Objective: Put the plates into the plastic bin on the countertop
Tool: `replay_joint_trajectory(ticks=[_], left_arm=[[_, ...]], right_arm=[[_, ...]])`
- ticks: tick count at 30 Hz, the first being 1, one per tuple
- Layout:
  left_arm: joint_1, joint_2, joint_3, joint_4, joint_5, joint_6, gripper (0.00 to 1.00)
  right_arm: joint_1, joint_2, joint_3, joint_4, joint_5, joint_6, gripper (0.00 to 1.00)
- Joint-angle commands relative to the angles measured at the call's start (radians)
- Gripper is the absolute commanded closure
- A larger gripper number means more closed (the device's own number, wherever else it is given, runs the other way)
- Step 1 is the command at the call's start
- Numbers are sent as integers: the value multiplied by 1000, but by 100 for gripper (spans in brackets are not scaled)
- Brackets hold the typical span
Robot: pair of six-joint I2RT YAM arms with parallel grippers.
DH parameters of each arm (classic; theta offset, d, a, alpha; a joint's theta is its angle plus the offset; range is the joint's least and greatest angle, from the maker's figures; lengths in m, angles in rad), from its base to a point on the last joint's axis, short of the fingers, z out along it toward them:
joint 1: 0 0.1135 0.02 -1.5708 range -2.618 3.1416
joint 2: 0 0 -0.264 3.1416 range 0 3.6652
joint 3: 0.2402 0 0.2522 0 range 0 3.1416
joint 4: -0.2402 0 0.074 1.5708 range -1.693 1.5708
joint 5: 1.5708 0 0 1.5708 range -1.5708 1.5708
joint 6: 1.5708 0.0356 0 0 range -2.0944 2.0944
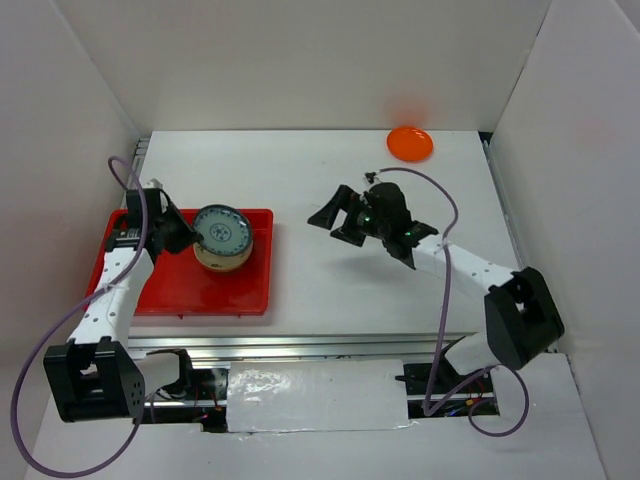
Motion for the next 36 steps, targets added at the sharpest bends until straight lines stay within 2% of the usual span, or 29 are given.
replay_joint_trajectory(ticks=[1, 4, 5, 6, 8, 9, 12, 14, 16, 19, 24, 28, 30, 31, 33, 36], left_arm=[[12, 12, -64, 26, -124, -75, 100], [14, 47, -92, 44, -144, -106, 100], [14, 53, -100, 44, -142, -111, 100], [14, 60, -100, 39, -176, -117, 88], [14, 63, -103, 39, -190, -126, 47], [12, 64, -100, 36, -190, -126, 1], [8, 54, -82, 10, -196, -114, 1], [-8, 35, -62, -30, -216, -95, 1], [-9, 17, -55, -47, -204, -80, 1], [-9, -26, -37, -78, -137, -25, 1], [-14, -107, 41, -156, -43, 130, 1], [-20, -164, 84, -177, -27, 195, 1], [-20, -184, 83, -177, -18, 210, 1], [-22, -184, 72, -170, -6, 210, 1], [-20, -184, 58, -156, 17, 210, 1], [-23, -171, 24, -119, 57, 218, 1]], right_arm=[[-44, -142, -51, -4, 107, -17, 0], [-84, -227, -83, -68, 142, -51, 0], [-133, -247, -108, -87, 145, -57, 0], [-165, -267, -122, -91, 145, -63, 0], [-260, -316, -165, -90, 131, -87, 0], [-290, -330, -174, -94, 142, -97, 0], [-421, -289, -191, -94, 179, -109, 0], [-525, -115, -183, -76, 162, -72, 0], [-592, -7, -162, -45, 176, -23, 0], [-676, 228, -27, 21, 150, 66, 0], [-724, 560, 225, 47, 24, 176, 0], [-742, 681, 381, 122, 22, 278, 1], [-729, 768, 485, -3, 77, 294, 1], [-721, 805, 597, -54, 77, 313, 1], [-719, 895, 682, -71, 81, 350, 2], [-719, 983, 811, -85, 90, 417, 10]])
